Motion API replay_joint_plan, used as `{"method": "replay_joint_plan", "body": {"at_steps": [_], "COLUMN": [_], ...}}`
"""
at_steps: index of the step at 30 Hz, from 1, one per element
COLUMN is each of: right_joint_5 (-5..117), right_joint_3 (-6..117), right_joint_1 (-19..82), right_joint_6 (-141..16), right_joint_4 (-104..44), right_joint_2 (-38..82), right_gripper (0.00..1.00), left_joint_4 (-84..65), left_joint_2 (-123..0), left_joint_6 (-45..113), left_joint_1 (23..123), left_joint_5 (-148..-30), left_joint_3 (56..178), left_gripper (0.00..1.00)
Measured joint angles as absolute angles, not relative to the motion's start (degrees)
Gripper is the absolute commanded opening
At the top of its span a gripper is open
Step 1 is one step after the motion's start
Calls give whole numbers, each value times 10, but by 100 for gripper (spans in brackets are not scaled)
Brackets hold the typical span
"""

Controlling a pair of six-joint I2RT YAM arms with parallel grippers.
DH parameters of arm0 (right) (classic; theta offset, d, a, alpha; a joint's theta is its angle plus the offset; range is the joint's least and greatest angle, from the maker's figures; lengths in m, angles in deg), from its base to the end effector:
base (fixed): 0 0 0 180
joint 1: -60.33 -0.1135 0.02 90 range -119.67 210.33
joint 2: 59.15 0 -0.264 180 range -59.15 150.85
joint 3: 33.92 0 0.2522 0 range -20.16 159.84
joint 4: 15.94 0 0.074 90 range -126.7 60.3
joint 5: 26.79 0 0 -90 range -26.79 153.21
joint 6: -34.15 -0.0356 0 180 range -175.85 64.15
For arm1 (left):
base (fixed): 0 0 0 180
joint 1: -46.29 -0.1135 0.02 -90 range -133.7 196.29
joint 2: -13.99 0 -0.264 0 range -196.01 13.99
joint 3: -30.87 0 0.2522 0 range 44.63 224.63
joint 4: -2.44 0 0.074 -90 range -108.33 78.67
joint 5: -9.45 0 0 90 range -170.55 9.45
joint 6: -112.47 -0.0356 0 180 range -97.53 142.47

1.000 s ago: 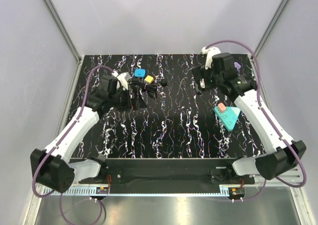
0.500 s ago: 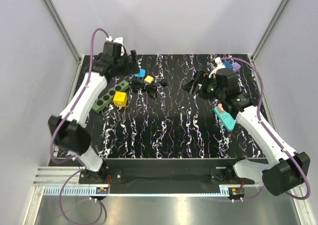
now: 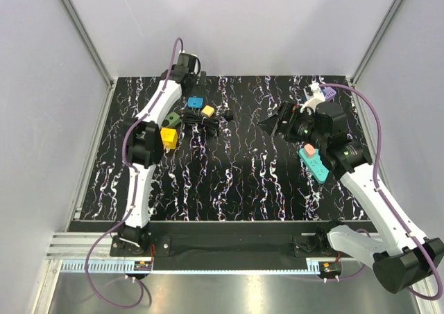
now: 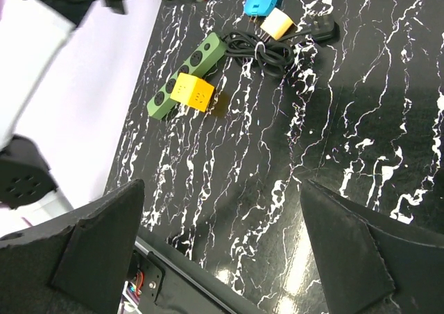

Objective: Insert the plug

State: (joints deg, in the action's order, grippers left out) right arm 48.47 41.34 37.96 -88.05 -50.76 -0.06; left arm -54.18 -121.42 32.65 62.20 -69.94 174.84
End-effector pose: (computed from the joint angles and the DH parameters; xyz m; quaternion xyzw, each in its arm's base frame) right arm 0.2086 0.0957 0.3756 -0.0055 0.8091 0.3577 0.4662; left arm 0.5117 -0.1391 0.2553 0.0134 0.9303 0.0037 0.3666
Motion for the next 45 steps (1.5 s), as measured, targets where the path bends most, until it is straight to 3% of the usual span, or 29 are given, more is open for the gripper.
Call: {"method": "replay_joint_plan", "body": {"at_steps": [16,30,45], "right_joint_5": [458,441,445], "right_joint_3": [413,424,425], "right_joint_1": [380,380,380], "right_joint_6": [-869,-869,-867], "right_joint_4": [-507,-509,-510], "right_joint_2": [-8,-15,-32], "right_gripper": [100,100,100], "left_joint_4": [-505,-481,-447], "left_joint_2": [-1348,-1355,-1289], "left_joint_6": [318,369,361], "left_joint_1": [611,571,589], "left_joint_5": [-746,-842,-847], "left_joint_3": [1795,1807,1691], "left_gripper": [99,65,49]}}
